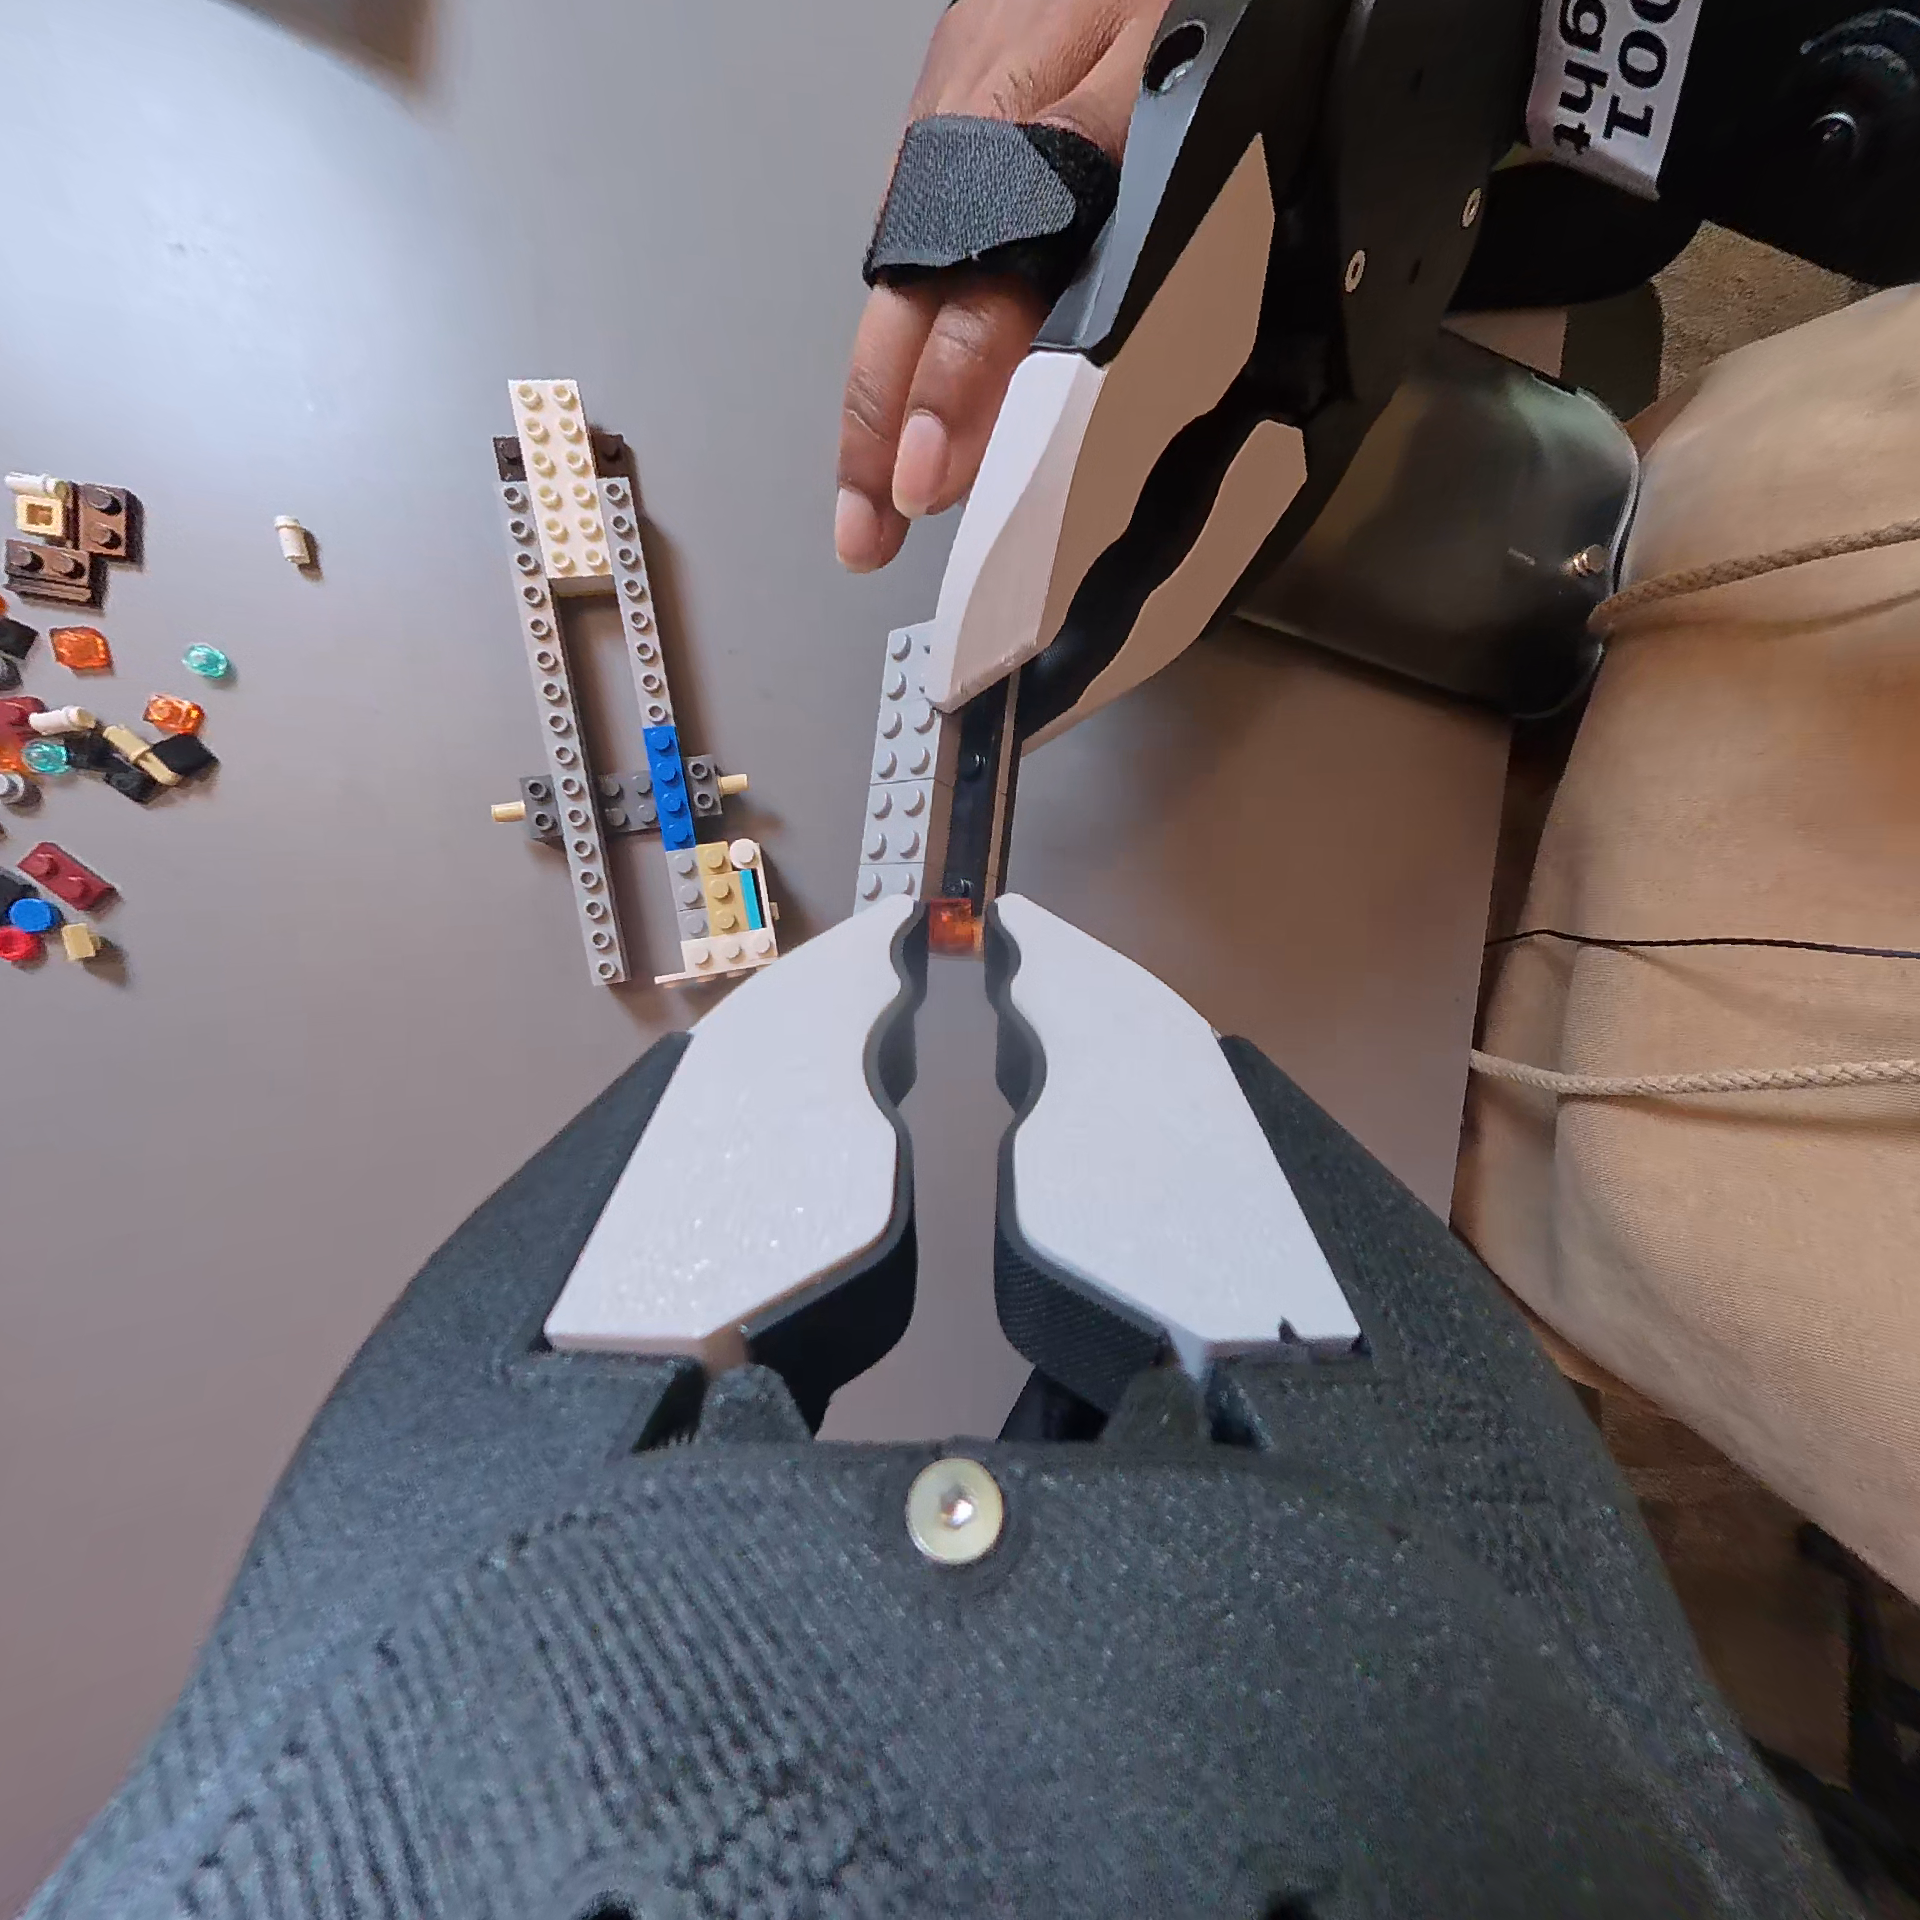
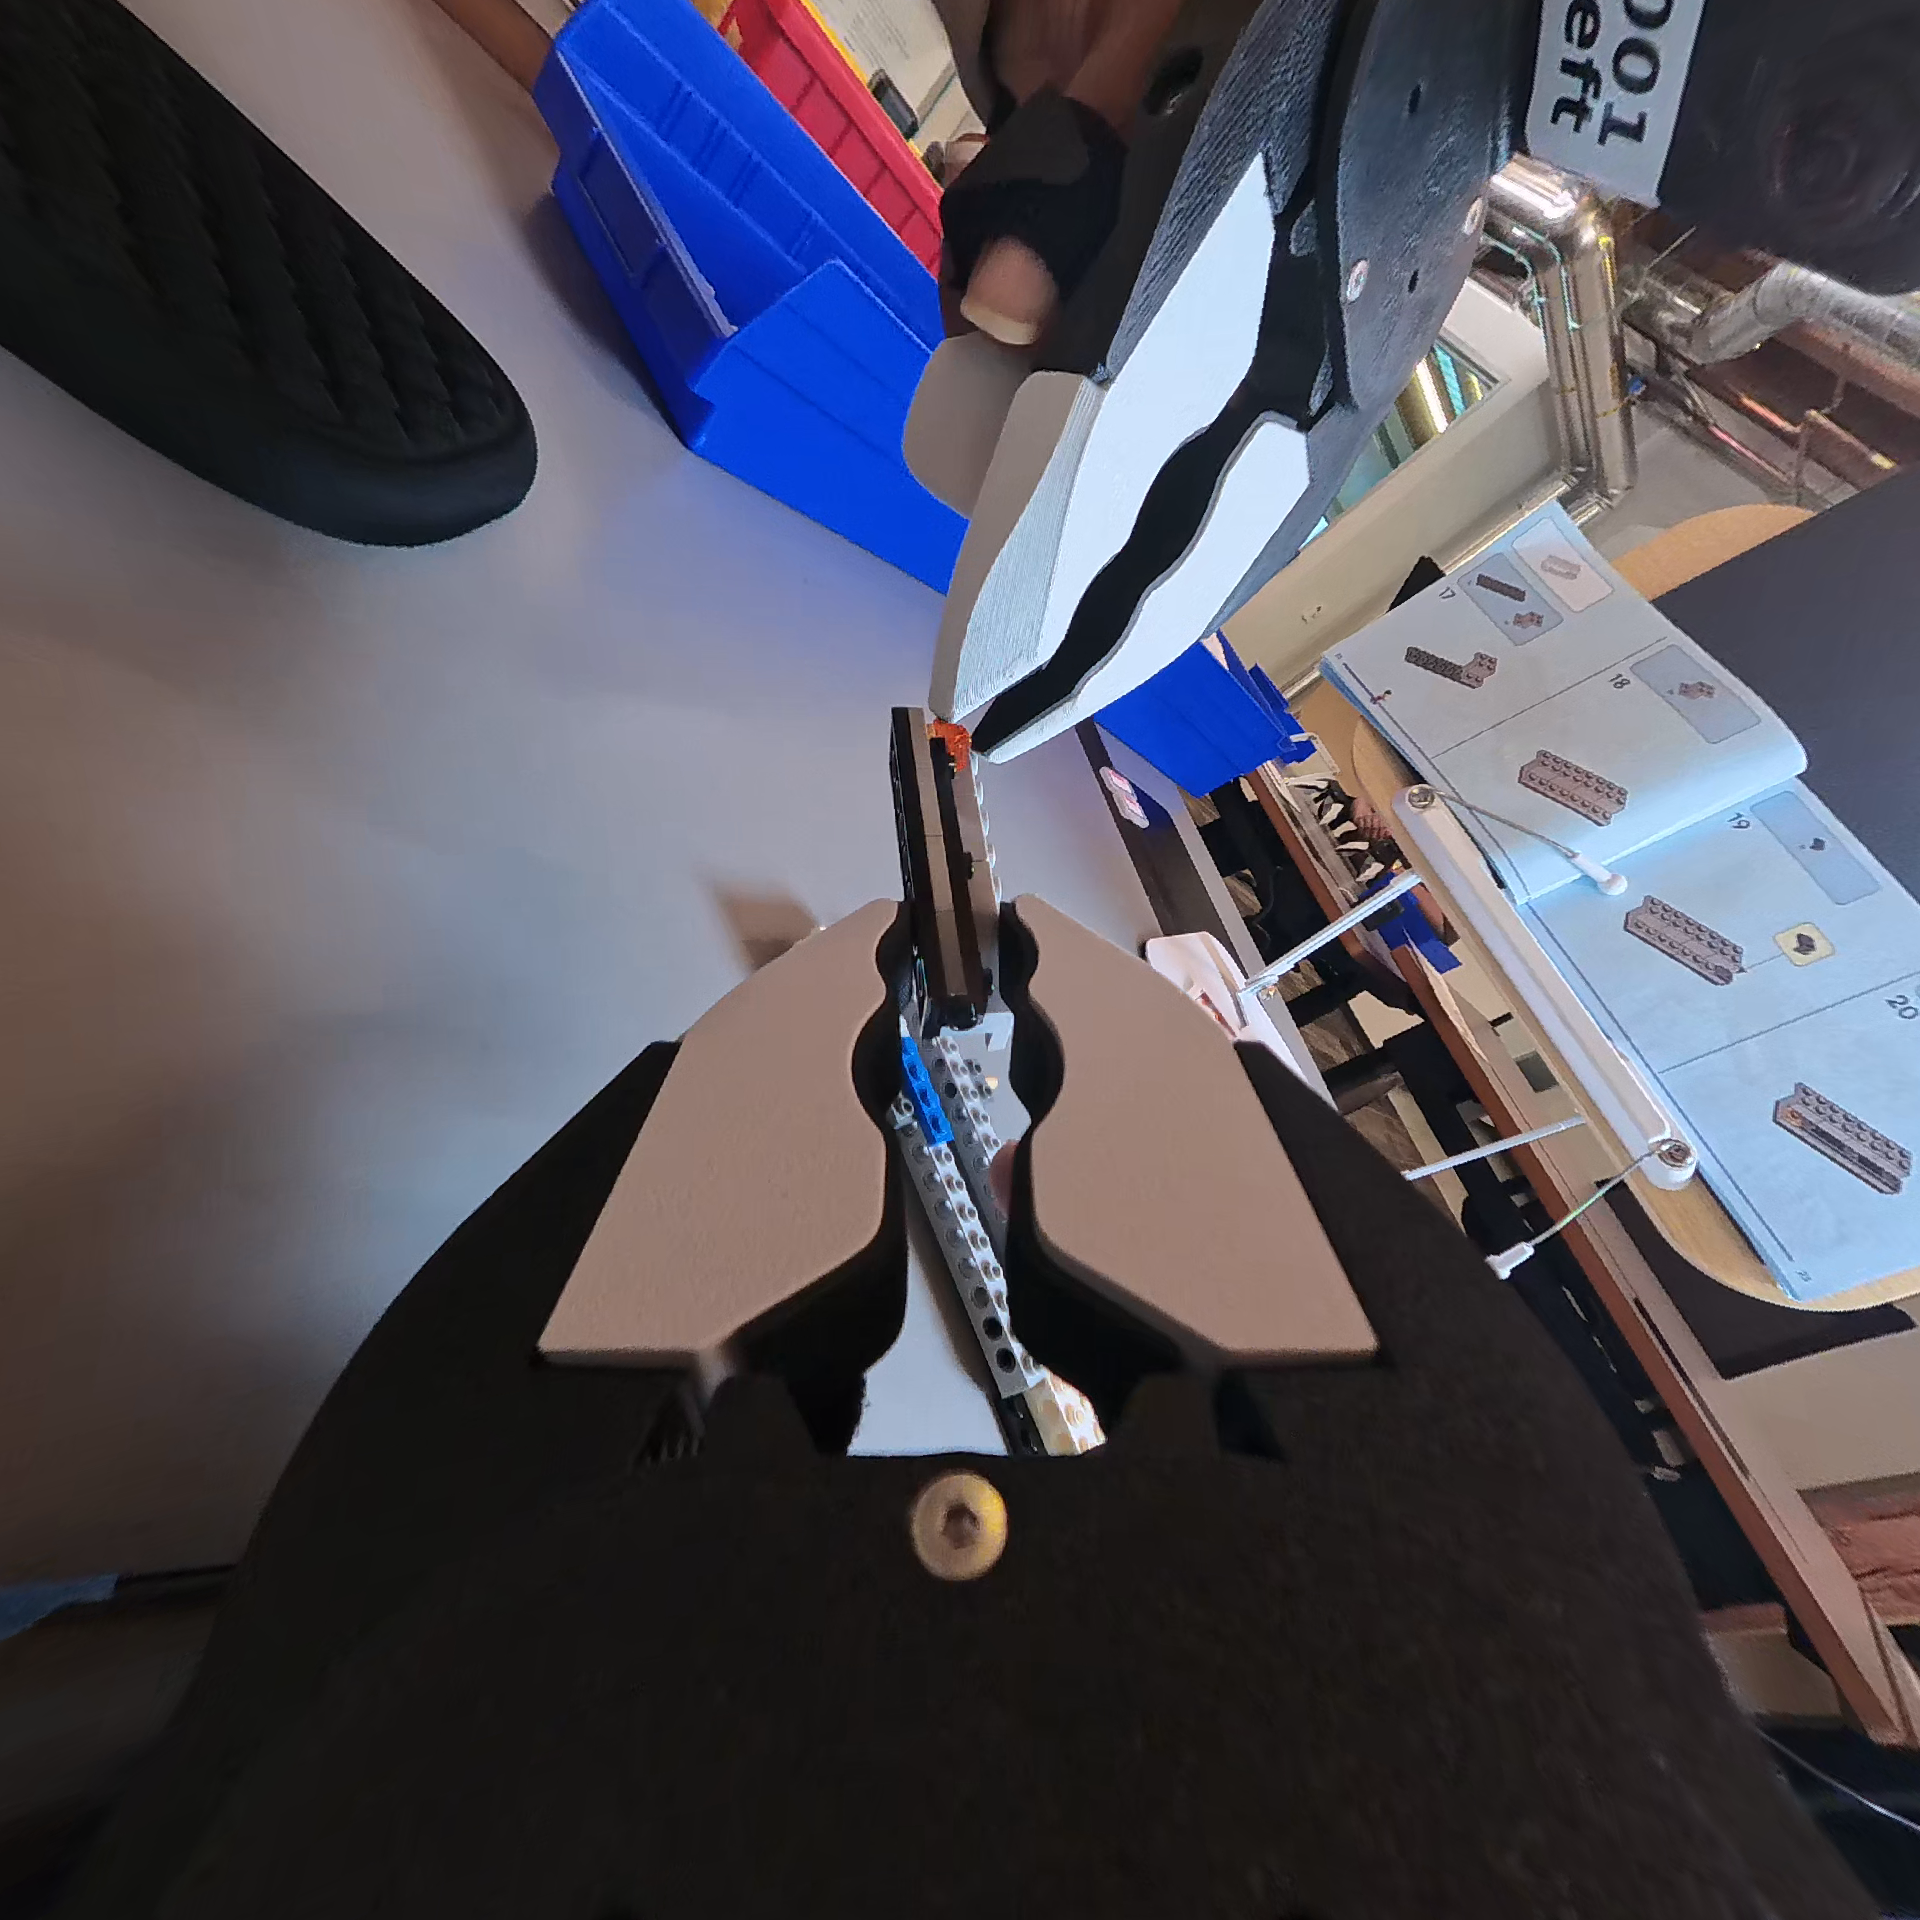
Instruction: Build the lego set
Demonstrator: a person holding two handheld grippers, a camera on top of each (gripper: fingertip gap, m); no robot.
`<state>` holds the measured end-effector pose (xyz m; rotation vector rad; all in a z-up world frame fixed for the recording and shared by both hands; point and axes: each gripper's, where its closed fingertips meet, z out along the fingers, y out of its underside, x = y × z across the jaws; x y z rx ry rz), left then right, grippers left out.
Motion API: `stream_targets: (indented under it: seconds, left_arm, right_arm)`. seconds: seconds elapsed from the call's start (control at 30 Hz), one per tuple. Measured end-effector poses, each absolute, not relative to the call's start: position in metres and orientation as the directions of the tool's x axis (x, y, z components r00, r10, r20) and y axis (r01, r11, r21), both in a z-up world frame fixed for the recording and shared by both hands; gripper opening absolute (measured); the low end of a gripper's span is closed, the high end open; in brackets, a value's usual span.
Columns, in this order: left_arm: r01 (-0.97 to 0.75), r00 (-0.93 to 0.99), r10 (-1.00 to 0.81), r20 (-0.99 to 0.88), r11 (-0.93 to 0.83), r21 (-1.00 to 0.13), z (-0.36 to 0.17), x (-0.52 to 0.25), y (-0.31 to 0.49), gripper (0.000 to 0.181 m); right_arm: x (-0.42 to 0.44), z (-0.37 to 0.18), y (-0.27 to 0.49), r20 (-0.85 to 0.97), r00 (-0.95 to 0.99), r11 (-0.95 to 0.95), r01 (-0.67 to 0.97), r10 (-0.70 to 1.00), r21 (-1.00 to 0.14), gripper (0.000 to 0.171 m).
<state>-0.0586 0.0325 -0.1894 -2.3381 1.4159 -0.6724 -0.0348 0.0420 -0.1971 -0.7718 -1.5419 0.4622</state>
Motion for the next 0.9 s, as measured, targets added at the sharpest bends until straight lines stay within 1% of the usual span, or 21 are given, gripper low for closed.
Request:
stream_targets:
  seconds: [0.23,0.37,0.53,0.63,0.73,0.9]
  left_arm:
    - [-0.731,0.385,-0.899,0.208,-0.434,-0.526,-0.178,-0.056,0.033,0.012]
    - [-0.718,0.371,-0.917,0.149,-0.385,-0.580,-0.162,-0.054,0.032,0.017]
    - [-0.734,0.365,-0.924,-0.118,-0.208,-0.647,-0.152,-0.057,0.031,0.032]
    - [-0.703,0.344,-0.905,-0.249,-0.072,-0.707,-0.144,-0.047,0.024,0.032]
    - [-0.748,0.277,-0.868,-0.412,0.075,-0.660,-0.147,-0.042,0.018,0.035]
    - [-0.780,0.220,-0.830,-0.513,0.167,-0.603,-0.151,-0.040,0.016,0.031]
  right_arm:
    - [-0.034,-0.192,0.041,0.699,0.025,0.686,0.167,0.715,-0.708,0.015]
    - [-0.032,-0.189,0.042,0.691,0.036,0.678,0.156,0.722,-0.718,0.015]
    - [-0.028,-0.179,0.046,0.644,0.068,0.635,0.119,0.762,-0.763,0.015]
    - [-0.026,-0.173,0.043,0.612,0.067,0.607,0.081,0.788,-0.790,0.015]
    - [-0.025,-0.166,0.036,0.582,0.053,0.581,0.037,0.811,-0.813,0.015]
    - [-0.023,-0.162,0.028,0.567,0.033,0.567,0.010,0.823,-0.823,0.015]
